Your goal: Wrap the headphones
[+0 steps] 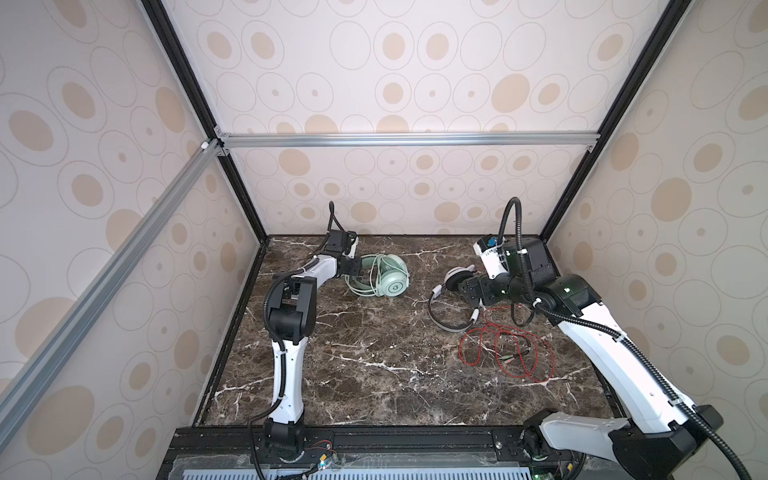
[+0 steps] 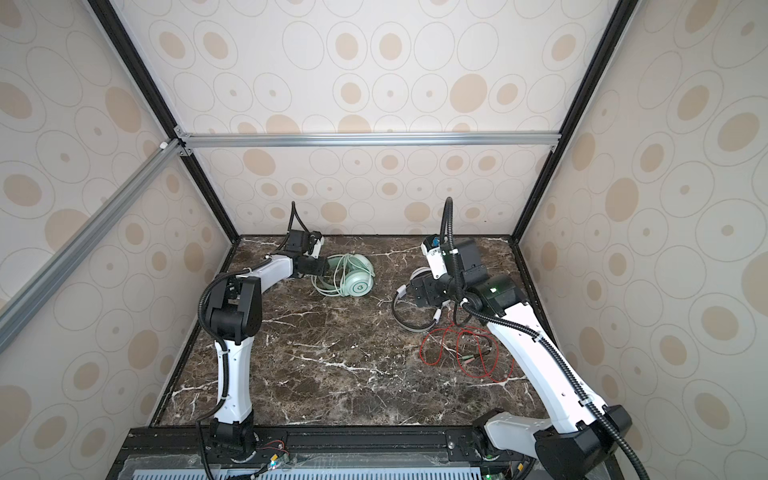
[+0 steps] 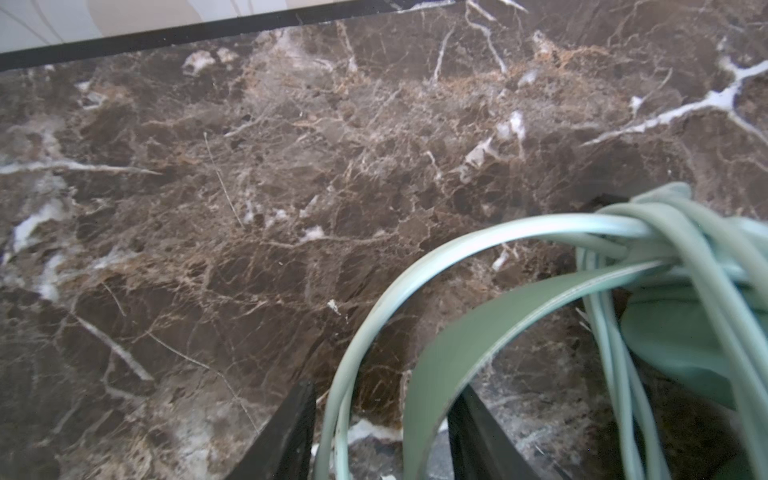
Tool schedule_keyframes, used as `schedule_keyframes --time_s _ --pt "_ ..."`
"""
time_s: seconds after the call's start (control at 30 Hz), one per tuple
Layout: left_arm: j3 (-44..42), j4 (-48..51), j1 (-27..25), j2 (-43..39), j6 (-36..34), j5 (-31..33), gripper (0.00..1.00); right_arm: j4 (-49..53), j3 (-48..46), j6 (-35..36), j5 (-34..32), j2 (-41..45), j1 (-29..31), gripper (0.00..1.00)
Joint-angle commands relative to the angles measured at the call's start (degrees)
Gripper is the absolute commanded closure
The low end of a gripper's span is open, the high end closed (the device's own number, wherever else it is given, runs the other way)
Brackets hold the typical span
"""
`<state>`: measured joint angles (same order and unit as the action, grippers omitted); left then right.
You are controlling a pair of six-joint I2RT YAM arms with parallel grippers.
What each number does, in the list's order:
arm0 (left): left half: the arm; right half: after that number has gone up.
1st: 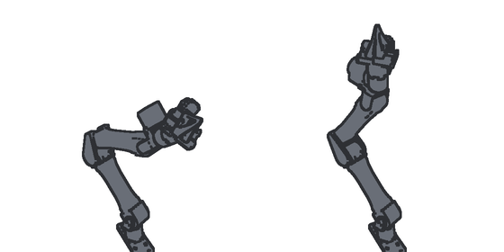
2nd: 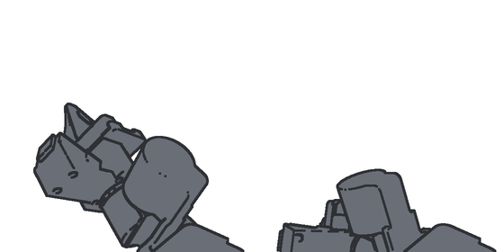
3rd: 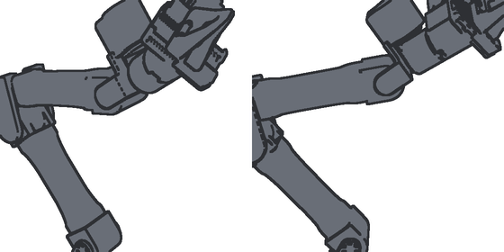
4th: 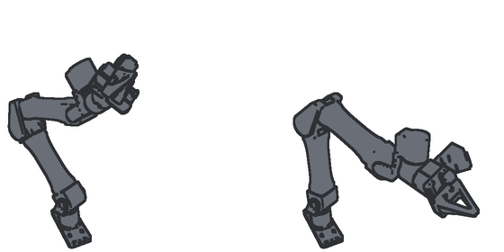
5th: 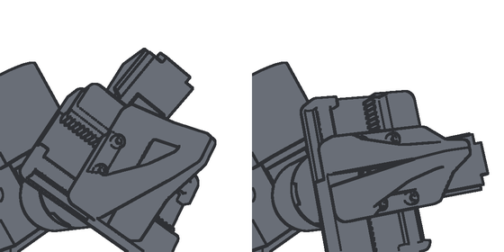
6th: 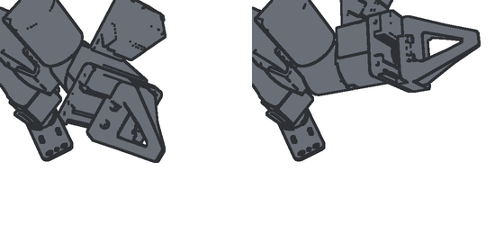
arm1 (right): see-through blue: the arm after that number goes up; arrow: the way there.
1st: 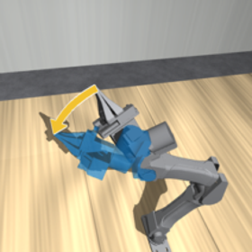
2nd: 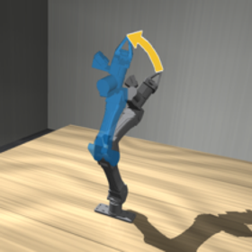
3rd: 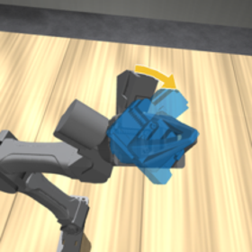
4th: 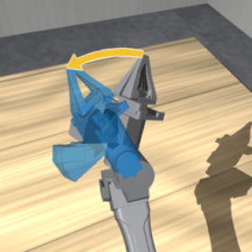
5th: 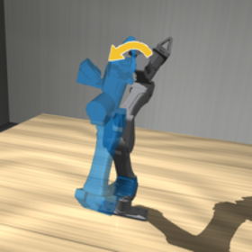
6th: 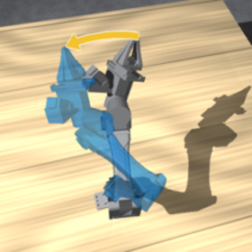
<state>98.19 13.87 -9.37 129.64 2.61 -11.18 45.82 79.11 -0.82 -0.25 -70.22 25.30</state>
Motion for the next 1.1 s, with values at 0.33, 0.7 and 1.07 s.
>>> schedule_keyframes --time_s 0.33,0.7,1.07 --pt "-6.75 1.32 0.58 -14.32 5.39 13.13 0.43 -1.95 -0.6 -0.28 -0.2 0.3 -0.32 0.02" --pt "-28.96 5.03 -8.29 -40.4 21.41 20.27 0.11 -3.63 -4.21 -0.32 -0.66 0.55 -0.34 0.0" --pt "-31.84 9.88 -34.41 -46.36 42.37 28.58 0.02 -6.08 -11.06 -1.62 1.03 5.17 -0.39 0.0"
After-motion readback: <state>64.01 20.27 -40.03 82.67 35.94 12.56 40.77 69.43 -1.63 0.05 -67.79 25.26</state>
